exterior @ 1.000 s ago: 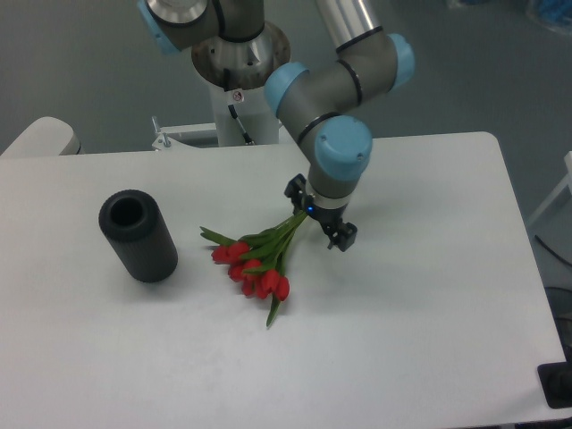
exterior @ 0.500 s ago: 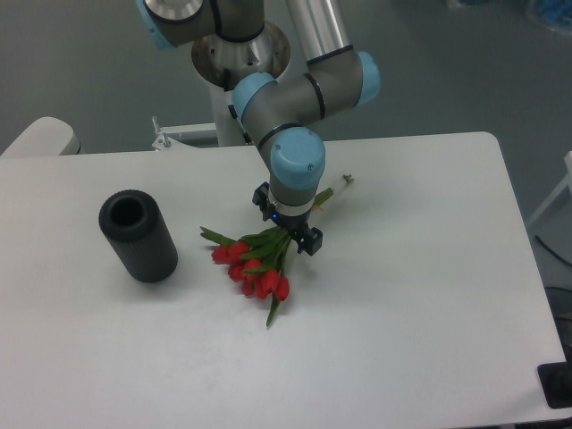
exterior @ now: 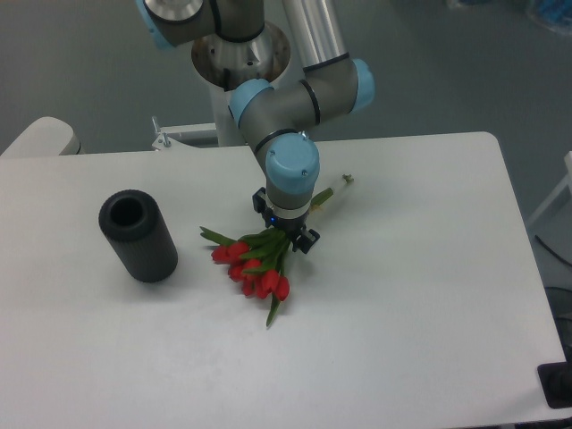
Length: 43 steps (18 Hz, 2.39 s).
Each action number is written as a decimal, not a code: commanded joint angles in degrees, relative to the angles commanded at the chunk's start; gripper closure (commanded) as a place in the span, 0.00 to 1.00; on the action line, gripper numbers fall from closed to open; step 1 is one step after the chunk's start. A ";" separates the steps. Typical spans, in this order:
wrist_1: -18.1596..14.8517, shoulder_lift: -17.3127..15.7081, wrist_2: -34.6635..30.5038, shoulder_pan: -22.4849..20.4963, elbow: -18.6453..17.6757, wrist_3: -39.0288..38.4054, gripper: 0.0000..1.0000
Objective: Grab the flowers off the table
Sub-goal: 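Lift the red tulip bunch off the table and carry it away from the vase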
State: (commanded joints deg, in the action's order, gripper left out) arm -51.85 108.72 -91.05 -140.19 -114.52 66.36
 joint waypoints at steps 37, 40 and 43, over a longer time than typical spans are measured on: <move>-20.30 9.05 0.18 -5.45 36.56 8.96 1.00; -20.13 9.40 0.26 -5.45 36.83 8.96 1.00; -20.21 9.67 0.35 -5.27 37.00 8.96 1.00</move>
State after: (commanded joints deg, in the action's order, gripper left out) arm -72.07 118.39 -90.70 -145.46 -77.52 75.32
